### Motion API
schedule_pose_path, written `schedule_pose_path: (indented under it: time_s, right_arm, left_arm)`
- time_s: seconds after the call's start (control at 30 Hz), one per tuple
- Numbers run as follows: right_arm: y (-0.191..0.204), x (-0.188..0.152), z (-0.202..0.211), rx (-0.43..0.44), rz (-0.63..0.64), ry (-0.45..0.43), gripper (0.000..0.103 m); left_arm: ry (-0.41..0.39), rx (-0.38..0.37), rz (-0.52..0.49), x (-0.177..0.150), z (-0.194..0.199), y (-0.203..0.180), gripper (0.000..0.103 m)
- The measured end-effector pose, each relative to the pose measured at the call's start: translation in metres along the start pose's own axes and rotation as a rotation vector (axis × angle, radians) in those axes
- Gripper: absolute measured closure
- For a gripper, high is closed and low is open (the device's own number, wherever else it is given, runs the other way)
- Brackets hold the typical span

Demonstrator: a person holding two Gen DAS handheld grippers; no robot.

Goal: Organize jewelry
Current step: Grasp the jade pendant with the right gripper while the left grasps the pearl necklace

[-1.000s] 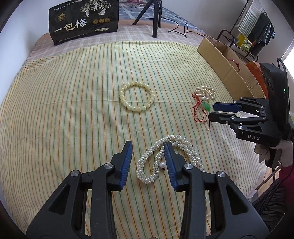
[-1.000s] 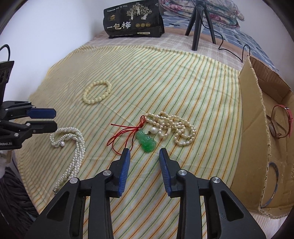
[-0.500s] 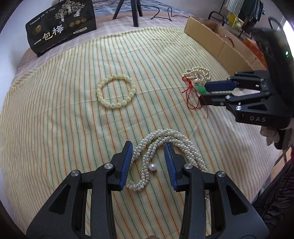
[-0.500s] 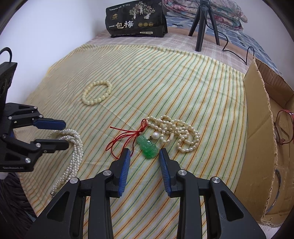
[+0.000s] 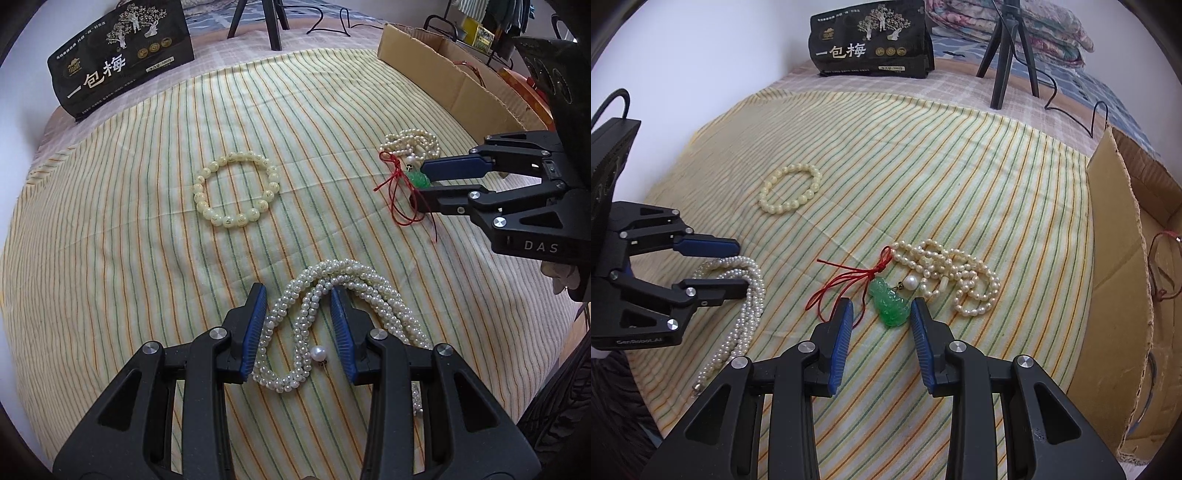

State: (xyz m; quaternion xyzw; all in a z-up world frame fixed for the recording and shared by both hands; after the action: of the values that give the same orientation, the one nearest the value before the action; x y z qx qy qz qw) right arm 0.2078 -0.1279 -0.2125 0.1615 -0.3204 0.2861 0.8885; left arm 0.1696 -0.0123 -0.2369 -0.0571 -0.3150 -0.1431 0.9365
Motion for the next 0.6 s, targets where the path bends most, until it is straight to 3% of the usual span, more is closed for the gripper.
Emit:
schedule_pose_path:
  time_s: [0.17,0.23,0.3,0.6]
  right_arm:
    - [0.003,0.001,-0.004,-0.014,0.027,0.004,0.072]
    - [0.003,0.001,-0.004,-0.011,0.017,0.008,0.085]
    - [0.004,0.001,-0.003,-0.003,0.006,0.014,0.087]
    - [0.011,-0.001,0.008,-0.009,0.035,0.016,0.087]
  left_arm:
    - [-0.007,0.003,-0.015,-0.001,-0.002,-0.003,0.068]
    - [-0.008,-0.001,-0.016,-0.001,-0.002,-0.005,0.081]
    - [-0.012,0.004,-0.016,0.0,-0.003,-0.007,0.088]
    - [-0.041,-0.004,0.046,0.006,0.007,-0.002,0.09]
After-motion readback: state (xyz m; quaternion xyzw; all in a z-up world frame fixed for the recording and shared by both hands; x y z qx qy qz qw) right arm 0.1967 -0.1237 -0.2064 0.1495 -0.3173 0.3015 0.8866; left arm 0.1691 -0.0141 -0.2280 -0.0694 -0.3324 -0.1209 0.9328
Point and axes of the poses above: each gripper's, at about its wrist camera, not at the fingertips, and z roughly against the way its jaws point, y to its left, x to its top, the point moved 7 cm from there along -z, roughly the way its jaws point, and after that the axes turned 14 degrees about -y, right-handed, at the moved point
